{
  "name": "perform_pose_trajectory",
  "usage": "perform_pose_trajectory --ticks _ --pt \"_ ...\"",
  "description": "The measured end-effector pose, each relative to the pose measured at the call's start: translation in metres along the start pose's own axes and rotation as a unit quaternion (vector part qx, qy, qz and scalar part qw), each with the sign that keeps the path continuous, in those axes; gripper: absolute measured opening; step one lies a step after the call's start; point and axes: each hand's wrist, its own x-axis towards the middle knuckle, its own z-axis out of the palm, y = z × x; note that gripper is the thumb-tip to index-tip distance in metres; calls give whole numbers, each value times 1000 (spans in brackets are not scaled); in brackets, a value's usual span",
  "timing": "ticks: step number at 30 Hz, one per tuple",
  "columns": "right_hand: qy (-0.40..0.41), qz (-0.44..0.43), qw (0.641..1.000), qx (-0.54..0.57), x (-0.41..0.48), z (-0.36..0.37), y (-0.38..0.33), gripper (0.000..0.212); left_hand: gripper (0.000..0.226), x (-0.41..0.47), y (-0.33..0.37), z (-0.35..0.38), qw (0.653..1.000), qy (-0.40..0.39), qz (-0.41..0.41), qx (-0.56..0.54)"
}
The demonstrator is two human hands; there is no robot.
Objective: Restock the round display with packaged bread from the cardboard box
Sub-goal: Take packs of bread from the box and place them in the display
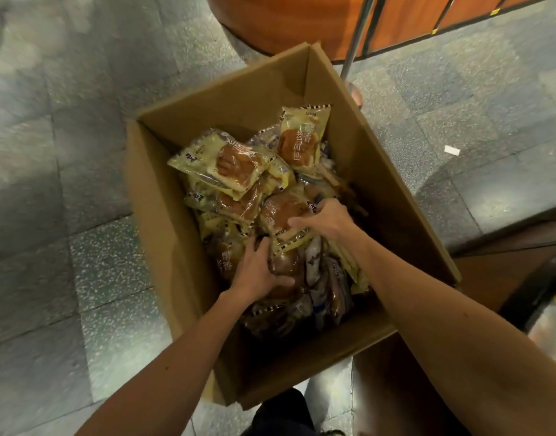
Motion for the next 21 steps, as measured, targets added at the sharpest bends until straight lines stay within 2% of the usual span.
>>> perform_pose_trajectory --ticks 4,5,8,9,12,16,21 --pt "-76 79 978 176 -6 -7 2 74 102 -6 -4 -15 999 -41 7 -6" --pt "-90 83 973 194 -9 -11 4 78 101 -7 -3 -19 999 -48 12 -6" --pt "-67 58 980 180 -29 -29 4 108 94 -13 5 -34 998 -51 33 2" --pt "-54 49 981 179 -35 -35 5 109 92 -15 9 -40 998 -48 39 4" --pt "-9 14 980 197 -57 -58 11 84 97 -16 20 -63 997 -49 53 0" --pt "5 -22 976 217 -93 -94 28 76 114 -19 54 -97 996 -24 82 -8" --pt "57 -60 958 273 -167 -143 69 55 114 -30 140 -114 979 -23 201 4"
